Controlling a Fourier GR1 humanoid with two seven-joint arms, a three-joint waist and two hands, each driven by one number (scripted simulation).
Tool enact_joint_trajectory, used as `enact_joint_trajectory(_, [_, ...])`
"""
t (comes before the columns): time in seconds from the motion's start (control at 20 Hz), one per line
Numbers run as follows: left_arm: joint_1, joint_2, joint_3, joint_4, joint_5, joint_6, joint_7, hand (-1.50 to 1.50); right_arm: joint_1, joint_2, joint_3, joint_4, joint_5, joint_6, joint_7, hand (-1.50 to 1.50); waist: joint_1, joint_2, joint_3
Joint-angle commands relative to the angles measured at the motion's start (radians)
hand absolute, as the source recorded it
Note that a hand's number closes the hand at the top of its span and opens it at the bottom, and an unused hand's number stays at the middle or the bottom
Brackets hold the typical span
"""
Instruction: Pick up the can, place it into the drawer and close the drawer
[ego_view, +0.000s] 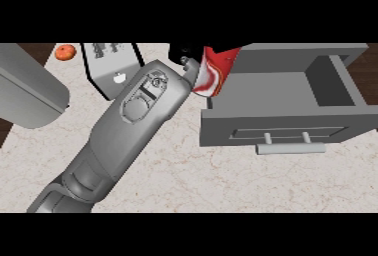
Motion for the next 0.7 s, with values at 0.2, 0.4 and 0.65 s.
enact_joint_trajectory(0.2, [-0.129, -0.003, -0.081, 0.209, 0.116, 0.059, -0.07, 1.5, 0.004, -0.003, -0.014, -0.013, -0.03, 0.023, 0.016, -1.5, -0.018, 0.004, 0.001])
enact_joint_trajectory(0.4, [-0.23, -0.003, -0.092, 0.32, 0.178, 0.069, -0.102, 1.5, -0.019, 0.01, 0.003, 0.025, 0.003, 0.022, -0.025, -1.5, -0.032, 0.008, 0.001])
enact_joint_trajectory(0.65, [-0.311, -0.003, -0.068, 0.435, 0.201, 0.043, -0.127, 1.5, -0.032, 0.035, 0.044, 0.058, 0.073, 0.003, -0.04, -1.5, -0.026, 0.009, 0.001])
